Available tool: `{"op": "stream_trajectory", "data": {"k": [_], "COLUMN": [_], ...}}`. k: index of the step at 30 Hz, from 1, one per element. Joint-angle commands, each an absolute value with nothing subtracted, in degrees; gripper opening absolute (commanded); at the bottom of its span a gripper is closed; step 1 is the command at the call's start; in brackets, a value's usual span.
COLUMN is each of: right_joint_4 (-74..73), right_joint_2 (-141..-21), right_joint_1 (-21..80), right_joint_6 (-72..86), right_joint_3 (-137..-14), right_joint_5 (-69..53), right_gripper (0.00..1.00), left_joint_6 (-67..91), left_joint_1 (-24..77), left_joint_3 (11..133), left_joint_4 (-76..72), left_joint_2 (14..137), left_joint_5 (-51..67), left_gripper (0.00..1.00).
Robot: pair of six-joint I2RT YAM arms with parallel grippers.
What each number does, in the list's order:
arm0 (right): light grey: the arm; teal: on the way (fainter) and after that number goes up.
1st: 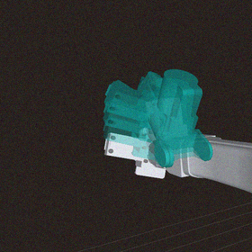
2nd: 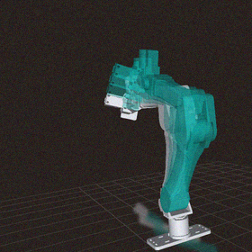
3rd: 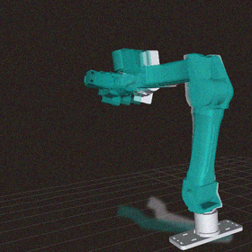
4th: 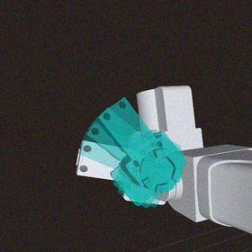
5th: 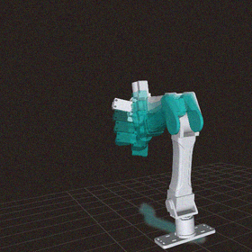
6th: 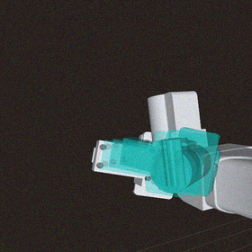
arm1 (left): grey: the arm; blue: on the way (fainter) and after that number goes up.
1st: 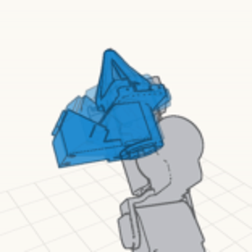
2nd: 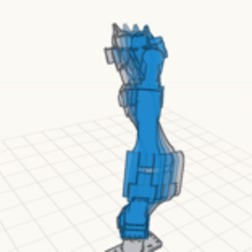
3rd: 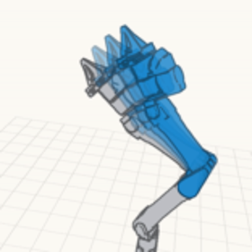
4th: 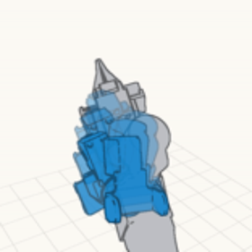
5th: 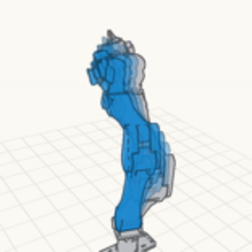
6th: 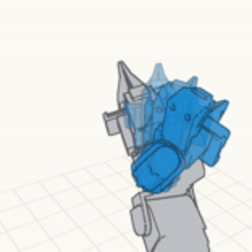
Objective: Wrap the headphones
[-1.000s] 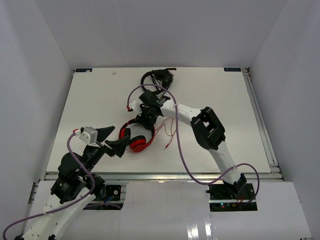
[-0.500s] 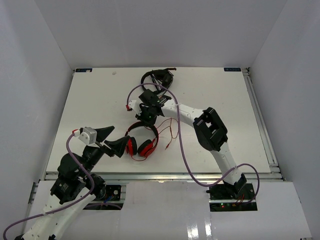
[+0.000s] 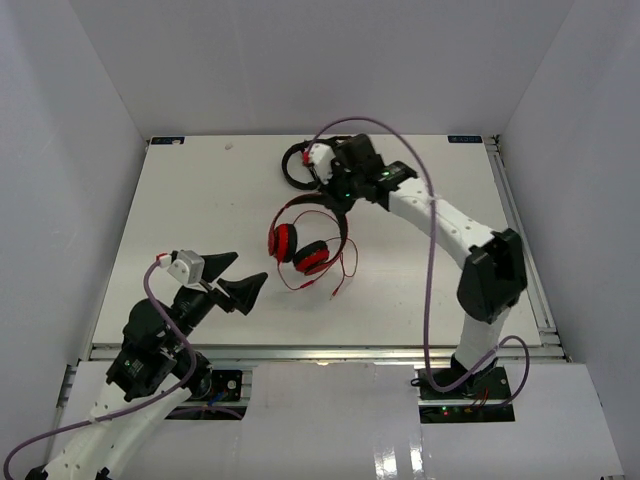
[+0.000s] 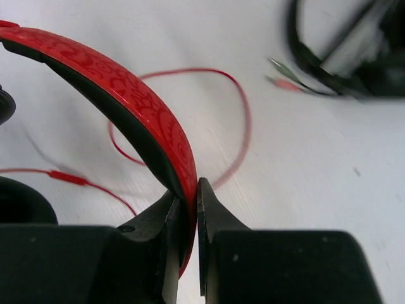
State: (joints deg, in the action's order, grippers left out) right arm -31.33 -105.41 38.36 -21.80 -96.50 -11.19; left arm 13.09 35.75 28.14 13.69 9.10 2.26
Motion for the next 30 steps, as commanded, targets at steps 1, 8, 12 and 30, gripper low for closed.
{"op": "stream_trajectory", "data": {"k": [1, 8, 12, 30], "right_joint_4": [-24.95, -19.82, -18.94, -26.2], "right_joint_2": [-88.93, -69.28, -61.98, -61.23], "right_joint_1": [26.96, 16.68, 6.19, -5.54], "right_joint_6": [-12.65, -3.81, 5.03, 14.95], "right_joint_3": [-88.96, -75.98, -70.74, -86.56], "right_joint_5": [-11.37, 1.89, -6.56, -26.1], "right_gripper": [0.08, 0.08, 0.08, 0.08], "left_joint_6": [12.58, 16.53, 15.23, -4.02], "left_joint_1": [35.61, 35.75, 35.99, 39.3], "left_joint_3": [26.47, 24.81, 25.22, 25.95], "left_joint_4": [9.05, -1.88, -8.32, -50.96], "left_joint_2": [12.28, 24.4, 33.97, 80.07], "left_joint_5": [9.35, 16.95, 19.29, 28.01], "left_gripper": [0.98, 0.98, 0.98, 0.98]}}
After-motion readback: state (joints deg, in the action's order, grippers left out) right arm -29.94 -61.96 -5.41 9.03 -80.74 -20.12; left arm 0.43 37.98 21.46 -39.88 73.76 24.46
